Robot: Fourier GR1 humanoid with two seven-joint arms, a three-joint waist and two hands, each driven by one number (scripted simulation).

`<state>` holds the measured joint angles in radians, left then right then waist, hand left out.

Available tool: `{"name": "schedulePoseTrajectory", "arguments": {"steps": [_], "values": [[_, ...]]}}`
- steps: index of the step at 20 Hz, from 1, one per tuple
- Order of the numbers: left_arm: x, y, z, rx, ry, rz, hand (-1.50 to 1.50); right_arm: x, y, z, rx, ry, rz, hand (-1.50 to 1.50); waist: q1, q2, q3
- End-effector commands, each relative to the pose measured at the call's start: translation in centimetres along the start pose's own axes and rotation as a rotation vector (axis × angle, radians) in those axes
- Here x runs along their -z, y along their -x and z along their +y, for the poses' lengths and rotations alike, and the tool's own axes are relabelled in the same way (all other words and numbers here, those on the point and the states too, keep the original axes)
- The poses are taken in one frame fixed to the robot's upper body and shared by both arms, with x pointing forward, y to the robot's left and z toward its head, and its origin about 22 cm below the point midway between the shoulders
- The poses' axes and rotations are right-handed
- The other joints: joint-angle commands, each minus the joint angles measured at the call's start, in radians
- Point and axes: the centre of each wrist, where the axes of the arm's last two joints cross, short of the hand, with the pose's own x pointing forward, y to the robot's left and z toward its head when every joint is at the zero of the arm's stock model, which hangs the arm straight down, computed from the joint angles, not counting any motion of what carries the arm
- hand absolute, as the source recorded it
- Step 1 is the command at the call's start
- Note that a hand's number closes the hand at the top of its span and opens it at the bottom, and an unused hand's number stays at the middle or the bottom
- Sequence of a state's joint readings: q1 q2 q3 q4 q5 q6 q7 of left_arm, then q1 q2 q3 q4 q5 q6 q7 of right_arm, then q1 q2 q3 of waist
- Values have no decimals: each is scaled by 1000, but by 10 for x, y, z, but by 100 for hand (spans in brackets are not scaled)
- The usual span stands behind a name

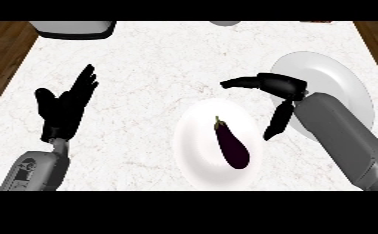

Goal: Pick the eggplant from the plate and place it in the plate

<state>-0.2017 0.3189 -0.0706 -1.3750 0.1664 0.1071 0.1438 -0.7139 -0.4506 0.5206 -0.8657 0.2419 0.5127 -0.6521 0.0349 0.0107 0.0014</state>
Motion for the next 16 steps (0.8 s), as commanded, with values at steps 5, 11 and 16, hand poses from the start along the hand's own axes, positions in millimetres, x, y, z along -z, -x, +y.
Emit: {"name": "schedulePoseTrajectory", "arguments": {"steps": [5, 11, 16], "values": [[-5, 7, 11, -4, -29, 2, 0, 45, -18, 6, -104, -254, 24, -150, -22, -10, -2], [-18, 19, -12, -10, -11, -2, 0, 38, -9, 1, -222, -345, 104, -150, -15, -8, -1], [-15, 11, 6, -1, -33, -1, 0, 43, -11, 19, -353, -370, 145, -150, -28, -11, -1]]}}
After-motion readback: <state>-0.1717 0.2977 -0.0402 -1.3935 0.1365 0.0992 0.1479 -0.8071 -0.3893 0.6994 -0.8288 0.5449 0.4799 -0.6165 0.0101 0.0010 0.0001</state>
